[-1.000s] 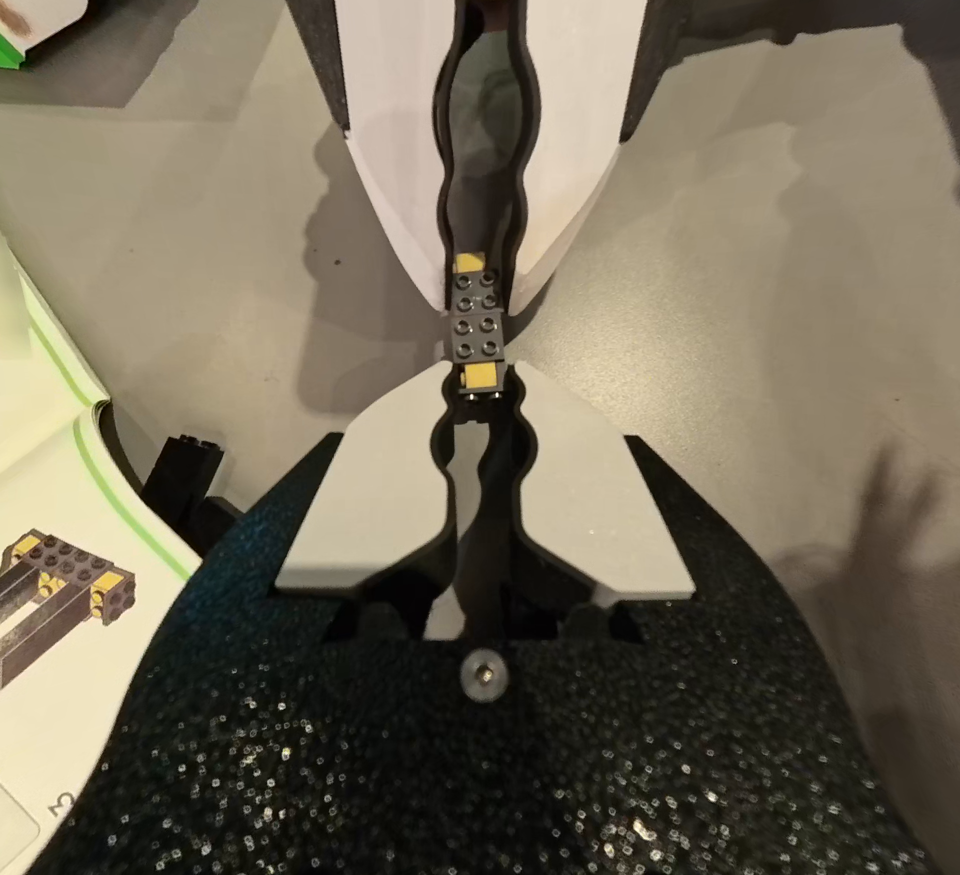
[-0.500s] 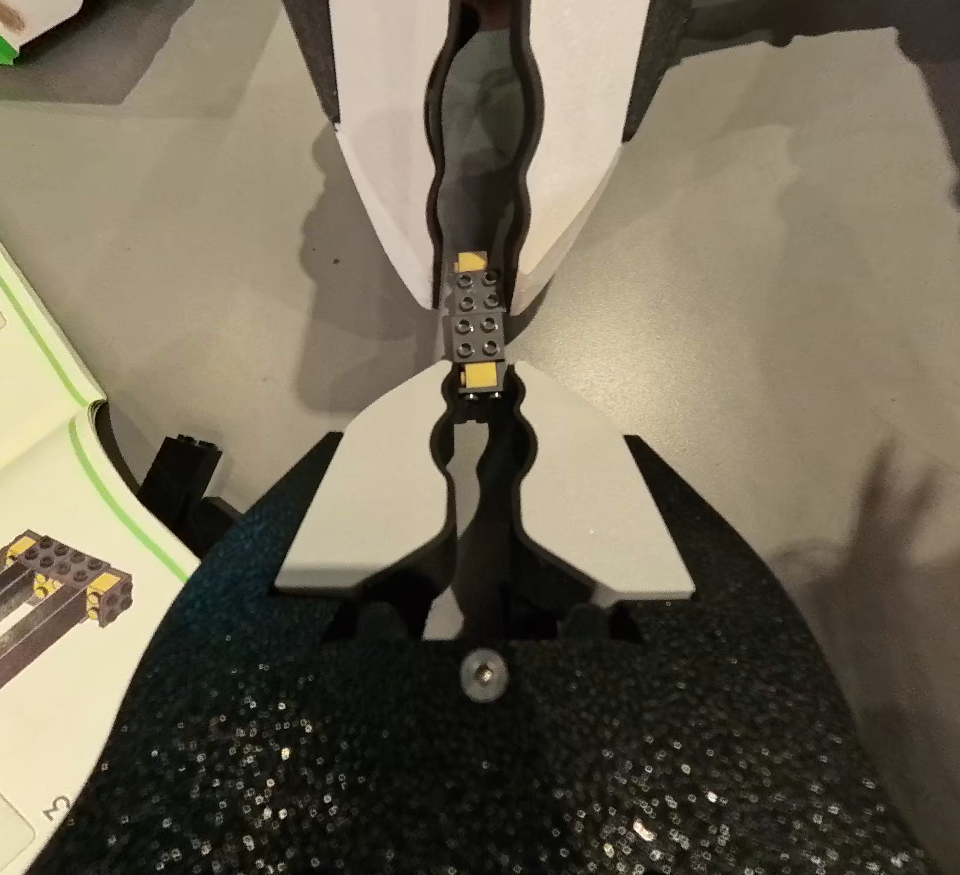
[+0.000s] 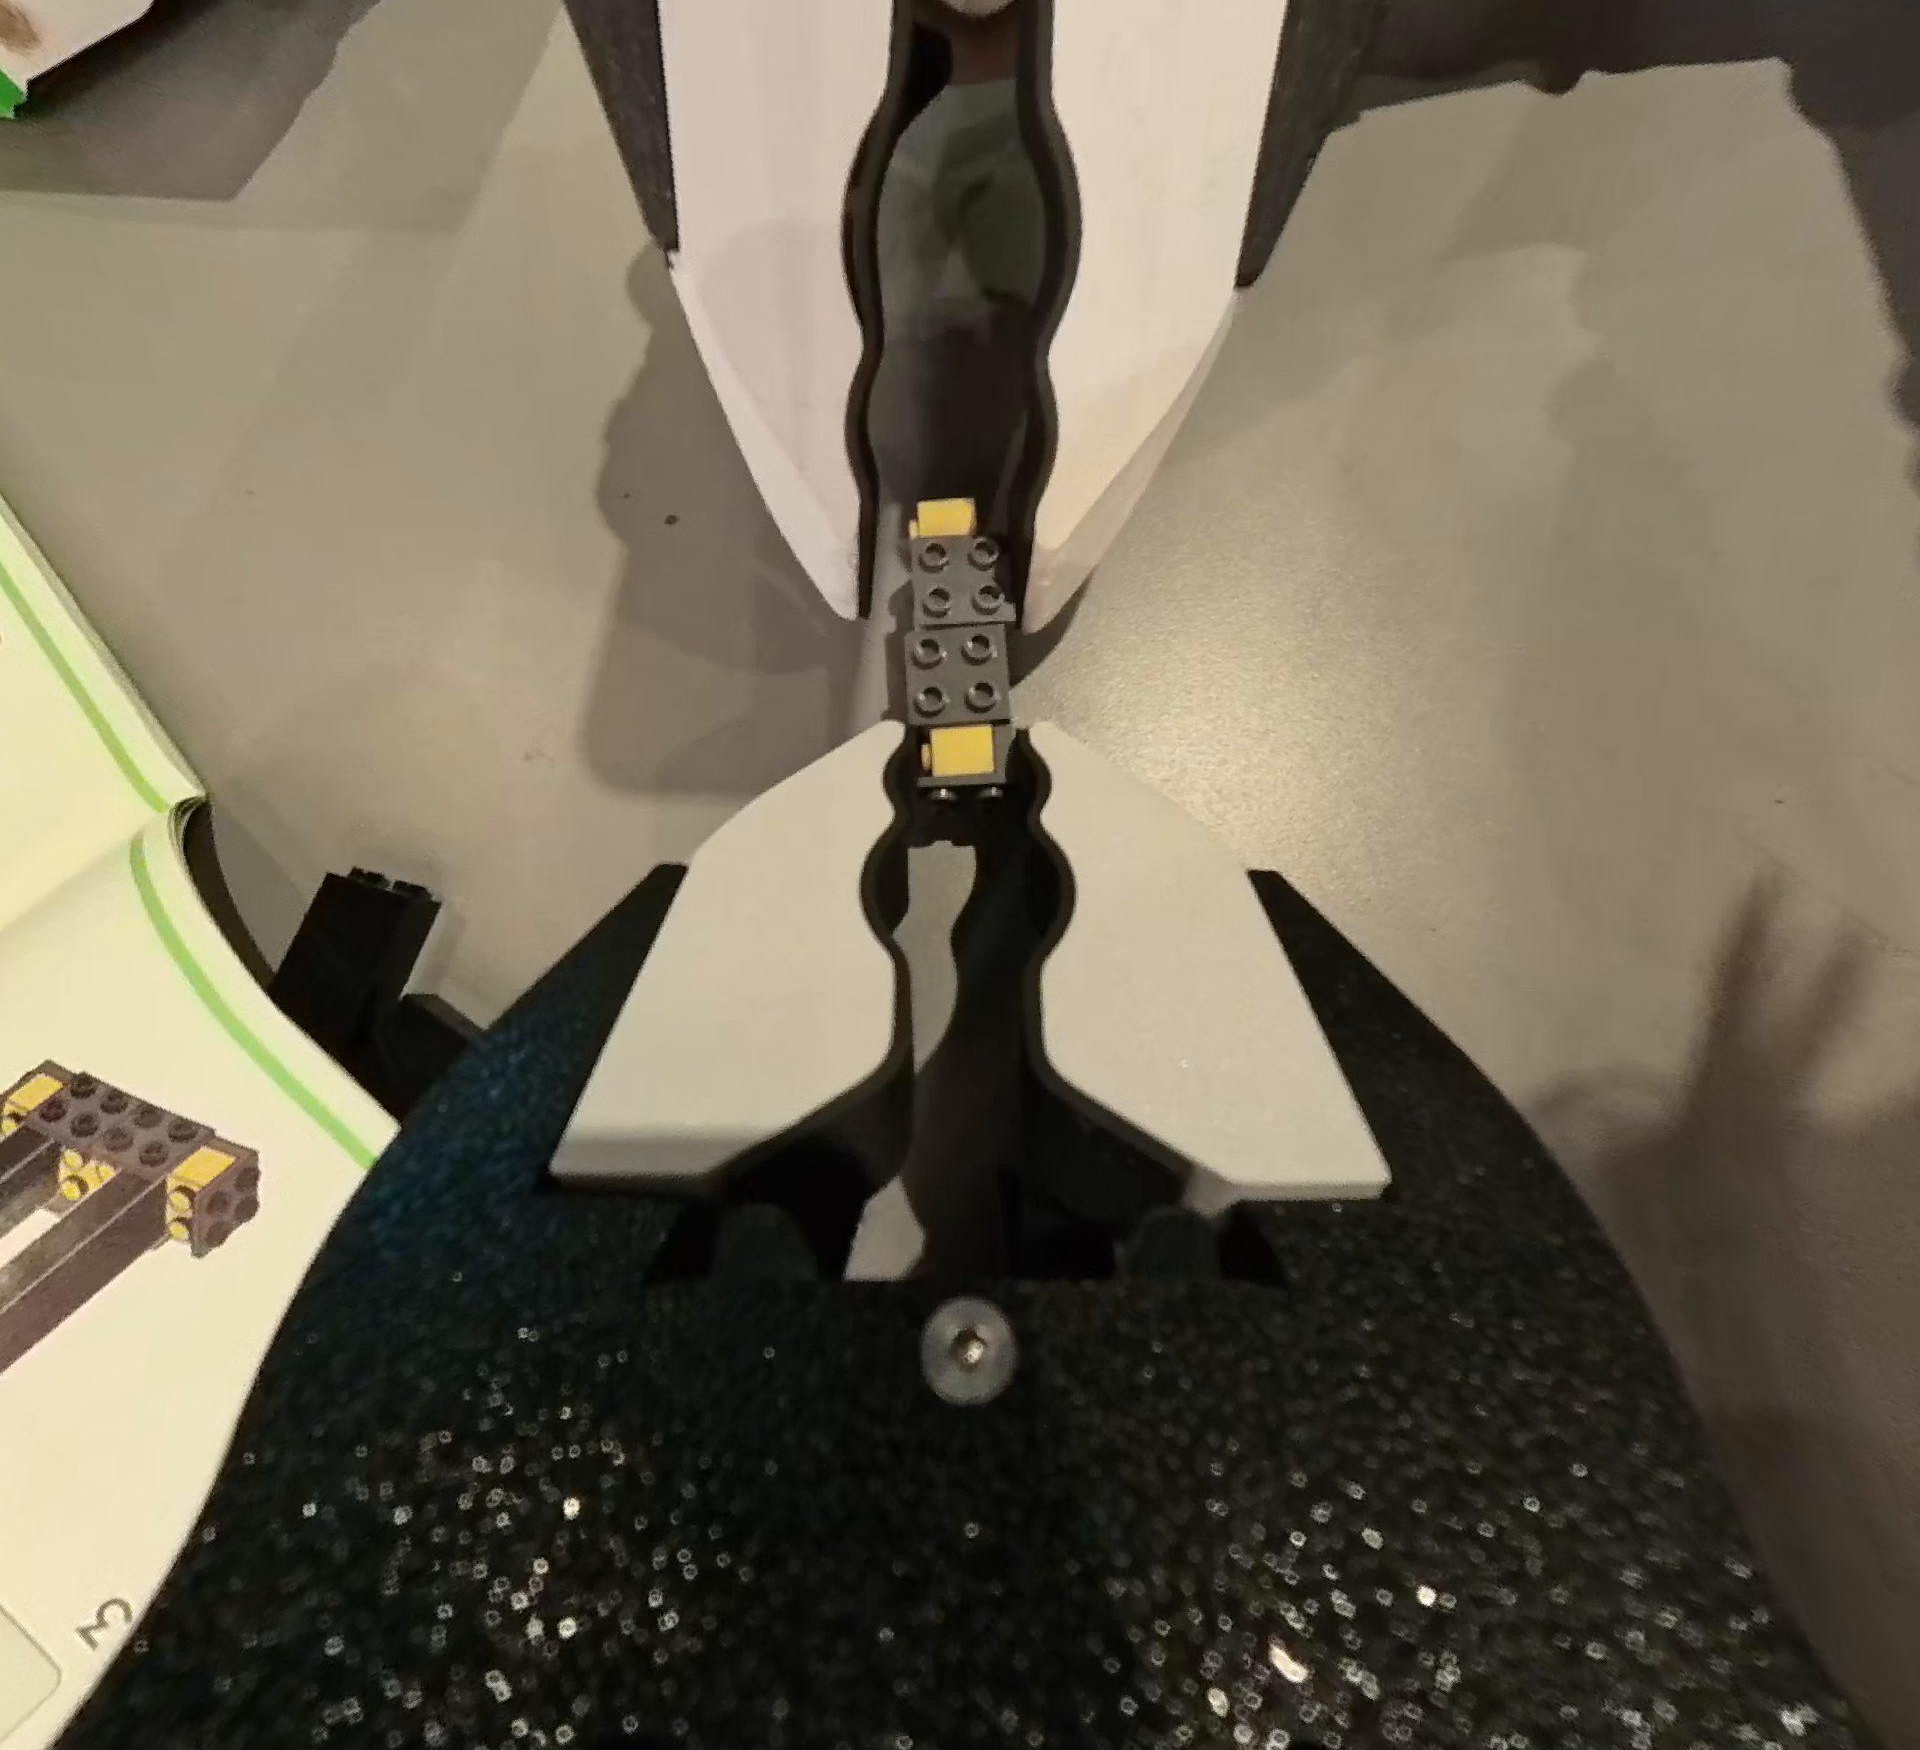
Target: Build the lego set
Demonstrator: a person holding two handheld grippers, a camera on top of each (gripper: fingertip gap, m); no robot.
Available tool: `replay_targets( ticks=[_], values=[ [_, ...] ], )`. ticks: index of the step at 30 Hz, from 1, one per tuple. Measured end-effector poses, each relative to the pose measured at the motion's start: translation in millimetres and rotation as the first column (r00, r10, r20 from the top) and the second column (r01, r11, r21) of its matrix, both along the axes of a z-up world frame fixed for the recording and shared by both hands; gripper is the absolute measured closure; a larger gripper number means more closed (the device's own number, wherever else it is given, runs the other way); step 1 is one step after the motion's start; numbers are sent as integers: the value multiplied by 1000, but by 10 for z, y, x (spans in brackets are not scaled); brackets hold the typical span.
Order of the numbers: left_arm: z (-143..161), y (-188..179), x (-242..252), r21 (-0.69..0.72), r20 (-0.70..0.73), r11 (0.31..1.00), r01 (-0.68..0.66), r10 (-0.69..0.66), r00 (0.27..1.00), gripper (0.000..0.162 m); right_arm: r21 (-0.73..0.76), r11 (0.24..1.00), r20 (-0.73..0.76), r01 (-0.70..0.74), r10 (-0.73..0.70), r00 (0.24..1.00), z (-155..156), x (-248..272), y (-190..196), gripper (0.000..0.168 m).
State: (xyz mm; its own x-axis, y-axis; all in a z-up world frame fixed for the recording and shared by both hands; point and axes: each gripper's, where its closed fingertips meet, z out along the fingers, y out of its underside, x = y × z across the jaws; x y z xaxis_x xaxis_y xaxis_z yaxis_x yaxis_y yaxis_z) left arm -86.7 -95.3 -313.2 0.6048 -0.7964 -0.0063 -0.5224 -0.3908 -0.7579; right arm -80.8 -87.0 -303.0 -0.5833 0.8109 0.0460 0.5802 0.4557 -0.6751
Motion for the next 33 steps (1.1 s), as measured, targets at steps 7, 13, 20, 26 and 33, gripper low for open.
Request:
replay_targets(
  ticks=[7,13,20,26,33],
  values=[
    [1,0,0,-4,2,1000,0,0,1000,145,1,1000,-5,-2,2,1000,18,7,4,144],
    [1,0,1,-3,2,1000,0,0,1000,145,0,1000,1,2,-2,1000,0,-8,-4,143],
    [0,-3,2,-4,3,1000,2,-2,1000,145,-2,1000,-8,8,-8,1000,30,-4,15,138],
    [0,-3,2,-7,5,1000,2,-2,1000,145,-37,998,-26,43,-44,999,87,51,45,125],
    [0,-4,2,-12,9,1000,5,-5,1000,145,-114,985,-60,128,-135,989,-26,224,64,135]
  ],
)
